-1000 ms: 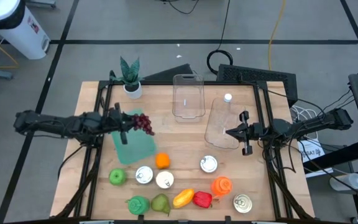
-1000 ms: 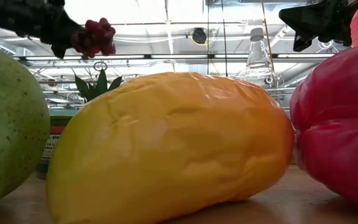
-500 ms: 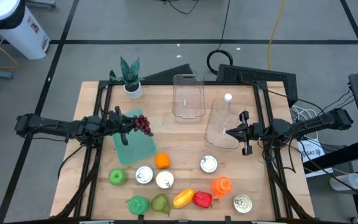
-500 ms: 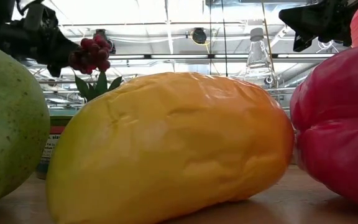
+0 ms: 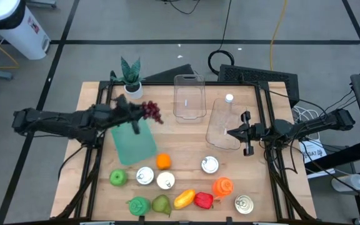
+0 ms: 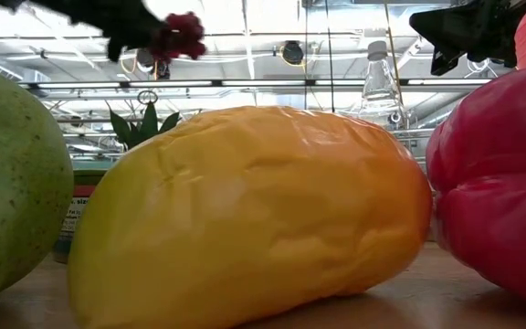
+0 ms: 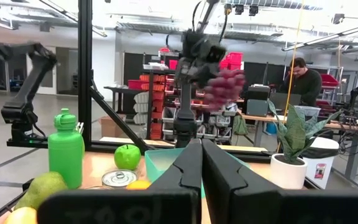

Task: Pick & Place Food Item
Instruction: Put the bunch of grapes into the left transparent bin, then adjust the blue and pink tuna can on the table

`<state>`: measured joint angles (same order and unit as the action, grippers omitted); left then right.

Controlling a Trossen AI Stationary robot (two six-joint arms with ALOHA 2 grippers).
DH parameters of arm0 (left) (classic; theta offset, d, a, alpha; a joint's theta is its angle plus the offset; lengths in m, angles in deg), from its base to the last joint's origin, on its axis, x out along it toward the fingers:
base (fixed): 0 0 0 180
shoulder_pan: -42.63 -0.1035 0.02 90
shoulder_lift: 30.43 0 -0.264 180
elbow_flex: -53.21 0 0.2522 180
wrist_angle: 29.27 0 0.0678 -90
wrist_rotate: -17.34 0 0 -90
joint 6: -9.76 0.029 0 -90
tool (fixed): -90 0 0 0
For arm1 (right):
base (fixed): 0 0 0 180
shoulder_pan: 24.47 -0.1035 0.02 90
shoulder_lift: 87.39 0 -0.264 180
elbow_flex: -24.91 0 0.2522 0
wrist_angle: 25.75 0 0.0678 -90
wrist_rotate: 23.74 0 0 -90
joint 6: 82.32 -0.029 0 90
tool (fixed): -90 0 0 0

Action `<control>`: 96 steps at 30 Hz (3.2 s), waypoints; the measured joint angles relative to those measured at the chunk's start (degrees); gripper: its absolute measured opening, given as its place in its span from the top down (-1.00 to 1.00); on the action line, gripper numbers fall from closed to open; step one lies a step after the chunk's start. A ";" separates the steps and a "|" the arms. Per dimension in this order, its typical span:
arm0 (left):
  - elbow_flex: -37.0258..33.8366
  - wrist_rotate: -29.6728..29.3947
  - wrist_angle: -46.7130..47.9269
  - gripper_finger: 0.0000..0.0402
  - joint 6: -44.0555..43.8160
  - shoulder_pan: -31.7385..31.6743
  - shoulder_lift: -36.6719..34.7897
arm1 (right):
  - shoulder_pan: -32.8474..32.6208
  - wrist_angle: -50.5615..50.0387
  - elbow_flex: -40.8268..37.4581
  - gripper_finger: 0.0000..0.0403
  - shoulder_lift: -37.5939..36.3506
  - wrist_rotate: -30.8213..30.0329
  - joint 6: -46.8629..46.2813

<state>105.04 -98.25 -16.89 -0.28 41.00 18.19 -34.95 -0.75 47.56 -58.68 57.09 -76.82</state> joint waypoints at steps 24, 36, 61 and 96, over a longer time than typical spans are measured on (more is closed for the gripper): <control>52.00 20.81 19.70 0.75 -11.34 -26.02 58.58 | 0.02 -0.45 0.00 1.00 0.26 0.17 2.71; 52.25 13.55 27.52 0.75 -11.16 -27.38 61.53 | 0.02 0.11 0.00 1.00 0.31 0.20 2.69; 52.25 17.88 19.22 0.75 -11.13 -26.95 68.44 | 0.00 0.31 0.00 1.00 0.48 0.22 1.20; 52.18 25.55 25.53 -0.42 -4.82 -22.75 54.70 | -0.02 -0.04 -0.02 1.00 0.75 0.21 1.18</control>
<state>157.22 -72.70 8.64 -5.10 18.24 72.88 -34.97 -0.79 47.54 -57.93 57.30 -75.64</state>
